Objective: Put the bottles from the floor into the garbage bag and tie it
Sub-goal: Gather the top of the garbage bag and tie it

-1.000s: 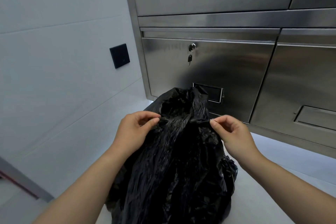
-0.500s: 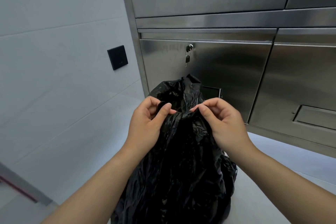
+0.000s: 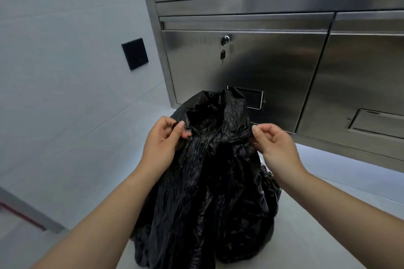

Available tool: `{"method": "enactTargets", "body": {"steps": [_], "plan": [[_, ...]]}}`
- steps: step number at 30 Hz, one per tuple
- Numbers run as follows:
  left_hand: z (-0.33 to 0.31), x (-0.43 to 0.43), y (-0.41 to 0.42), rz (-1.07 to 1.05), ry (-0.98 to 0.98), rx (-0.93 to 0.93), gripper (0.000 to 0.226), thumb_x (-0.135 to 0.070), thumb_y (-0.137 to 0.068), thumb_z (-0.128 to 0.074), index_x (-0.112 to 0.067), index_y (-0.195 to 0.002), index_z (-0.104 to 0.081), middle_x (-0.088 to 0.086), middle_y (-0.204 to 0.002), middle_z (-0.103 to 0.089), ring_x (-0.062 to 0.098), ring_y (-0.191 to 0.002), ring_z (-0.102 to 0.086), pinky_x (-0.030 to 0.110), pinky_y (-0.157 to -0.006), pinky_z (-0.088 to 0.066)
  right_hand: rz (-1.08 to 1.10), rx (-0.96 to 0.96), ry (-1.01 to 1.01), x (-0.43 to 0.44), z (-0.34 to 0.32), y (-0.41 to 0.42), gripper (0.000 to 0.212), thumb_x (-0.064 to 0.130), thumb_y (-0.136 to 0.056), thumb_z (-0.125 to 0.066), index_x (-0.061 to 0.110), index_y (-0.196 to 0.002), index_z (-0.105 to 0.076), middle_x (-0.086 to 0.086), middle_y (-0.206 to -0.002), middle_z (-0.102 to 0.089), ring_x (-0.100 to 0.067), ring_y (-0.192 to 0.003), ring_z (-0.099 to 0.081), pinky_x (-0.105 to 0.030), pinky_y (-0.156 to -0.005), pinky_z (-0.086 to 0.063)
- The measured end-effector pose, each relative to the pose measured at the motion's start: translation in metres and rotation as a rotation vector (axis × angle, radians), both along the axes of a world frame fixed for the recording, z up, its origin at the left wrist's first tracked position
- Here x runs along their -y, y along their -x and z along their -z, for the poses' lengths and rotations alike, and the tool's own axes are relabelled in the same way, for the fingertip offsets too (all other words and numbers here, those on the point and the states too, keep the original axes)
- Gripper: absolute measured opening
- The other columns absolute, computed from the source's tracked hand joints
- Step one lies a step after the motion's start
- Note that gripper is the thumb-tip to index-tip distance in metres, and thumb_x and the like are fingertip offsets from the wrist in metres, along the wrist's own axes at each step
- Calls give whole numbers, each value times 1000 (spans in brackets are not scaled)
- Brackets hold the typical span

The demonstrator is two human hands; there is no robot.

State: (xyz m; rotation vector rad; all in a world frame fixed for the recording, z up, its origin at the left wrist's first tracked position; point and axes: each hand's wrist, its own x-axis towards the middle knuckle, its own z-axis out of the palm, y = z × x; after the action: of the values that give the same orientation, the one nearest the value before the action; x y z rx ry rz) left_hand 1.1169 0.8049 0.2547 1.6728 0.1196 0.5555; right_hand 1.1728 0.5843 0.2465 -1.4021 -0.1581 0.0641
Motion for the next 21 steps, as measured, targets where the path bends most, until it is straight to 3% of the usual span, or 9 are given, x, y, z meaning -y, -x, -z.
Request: {"method": "enactTargets", "body": {"steps": [2,5,9,13,16,18,21], "plan": [[-15,10,-3,30,-65,76,18,-26,-92,-54,-25,-75,-48,-10,-59,-64,8,-70,-67,30,-71,-47,-23,158,54,-2,-12,5,13,20,-90,-58,21,-78,-60,10,-66,-67,-4,-66,-63,-14,-67,-50],[-33,32,-5,96,-140,153,17,-36,-87,-53,-35,-70,-50,-10,-58,-59,6,-60,-57,31,-72,-51,-89,347,61,-8,-29,13,13,15,-93,-53,19,-81,-55,5,-74,-69,-8,-75,-64,-17,-72,-48],[-36,45,-2,104,-248,180,20,-47,-84,-51,-33,-71,-47,-12,-58,-54,5,-59,-49,19,-64,-42,-202,579,100,-14,-45,23,11,18,-91,-52,24,-82,-55,0,-77,-69,-13,-77,-66,-22,-75,-49],[-29,46,4,106,-257,132,19,-45,-90,-41,-33,-76,-46,-16,-60,-49,4,-59,-45,21,-64,-41,-323,536,116,-16,-39,26,13,16,-92,-52,23,-81,-54,-4,-72,-70,-16,-67,-65,-22,-71,-49],[-23,52,8,150,-252,94,26,-42,-92,-33,-23,-84,-49,-20,-61,-50,-1,-61,-44,13,-67,-41,-352,421,96,-14,-33,22,15,13,-94,-49,19,-81,-52,-4,-67,-69,-16,-60,-62,-22,-67,-49],[-20,55,10,173,-253,68,21,-38,-92,-36,-23,-86,-50,-22,-62,-50,-2,-61,-44,9,-65,-40,-357,404,129,-13,-28,19,15,14,-95,-48,20,-81,-50,0,-62,-66,-13,-56,-58,-22,-64,-48],[-16,57,12,229,-344,7,5,-26,-92,-46,-26,-88,-47,-17,-54,-45,1,-53,-37,14,-56,-35,-375,454,235,-11,-21,16,14,17,-96,-46,21,-83,-49,8,-55,-57,-8,-53,-49,-20,-59,-42]]}}
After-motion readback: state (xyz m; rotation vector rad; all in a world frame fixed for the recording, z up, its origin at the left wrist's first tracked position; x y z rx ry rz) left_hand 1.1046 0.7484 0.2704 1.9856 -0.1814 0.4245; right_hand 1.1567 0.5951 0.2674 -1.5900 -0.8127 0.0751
